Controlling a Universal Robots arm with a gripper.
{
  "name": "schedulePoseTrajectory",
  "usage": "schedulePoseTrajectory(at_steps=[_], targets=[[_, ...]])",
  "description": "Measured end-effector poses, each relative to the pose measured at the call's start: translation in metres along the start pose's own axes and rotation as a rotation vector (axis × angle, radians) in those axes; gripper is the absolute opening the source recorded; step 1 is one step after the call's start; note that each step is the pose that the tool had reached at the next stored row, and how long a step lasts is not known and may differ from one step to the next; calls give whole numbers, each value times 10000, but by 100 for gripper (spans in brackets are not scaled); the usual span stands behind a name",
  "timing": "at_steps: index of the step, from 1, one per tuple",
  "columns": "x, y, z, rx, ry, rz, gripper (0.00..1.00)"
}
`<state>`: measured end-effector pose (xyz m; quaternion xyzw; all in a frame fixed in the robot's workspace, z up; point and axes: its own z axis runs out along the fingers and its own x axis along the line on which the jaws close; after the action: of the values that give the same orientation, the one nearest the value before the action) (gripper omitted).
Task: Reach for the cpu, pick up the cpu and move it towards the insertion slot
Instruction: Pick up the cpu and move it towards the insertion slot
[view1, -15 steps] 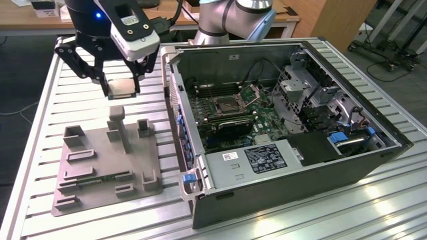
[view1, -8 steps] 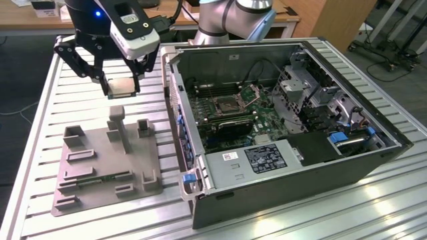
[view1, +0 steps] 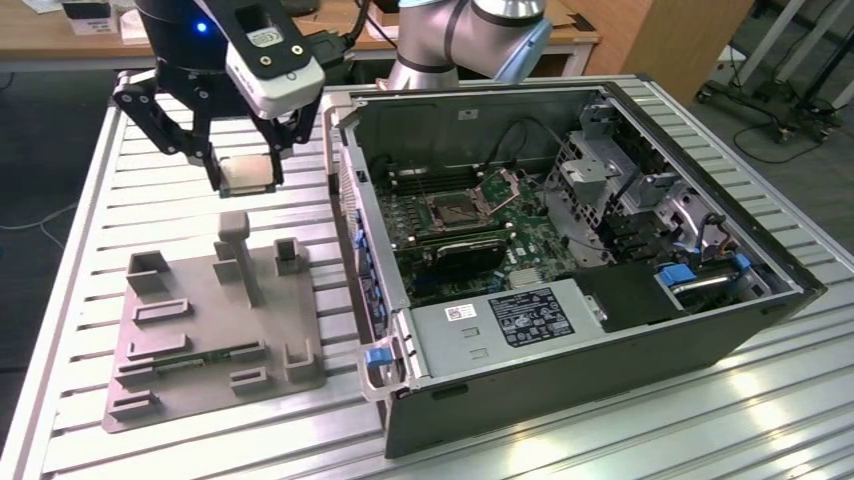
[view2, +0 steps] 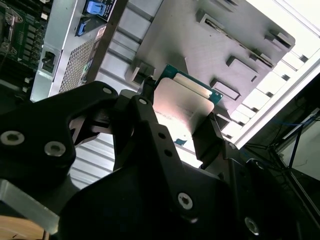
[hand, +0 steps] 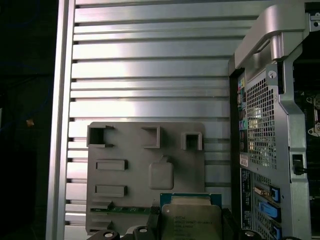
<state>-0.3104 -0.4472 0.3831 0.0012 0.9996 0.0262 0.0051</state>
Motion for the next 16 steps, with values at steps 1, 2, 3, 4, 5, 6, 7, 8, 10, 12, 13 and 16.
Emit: schedulePoseTrajectory(at_steps=[1,2,3,4,5,6,7,8,10,12,13,16], targets=[[-16,0,0,0,1,0,55],[-32,0,0,1,1,1,55],[-50,0,0,1,0,0,55],[-66,0,1,0,0,0,55],[-81,0,0,0,1,0,55],[-95,0,1,0,0,0,55],[-109,0,1,0,0,0,55],[-122,0,1,0,1,0,55],[-138,0,1,0,0,0,55],[-143,0,1,0,0,1,55],[-144,1,0,1,1,2,55],[-150,2,-18,1,3,1,55]])
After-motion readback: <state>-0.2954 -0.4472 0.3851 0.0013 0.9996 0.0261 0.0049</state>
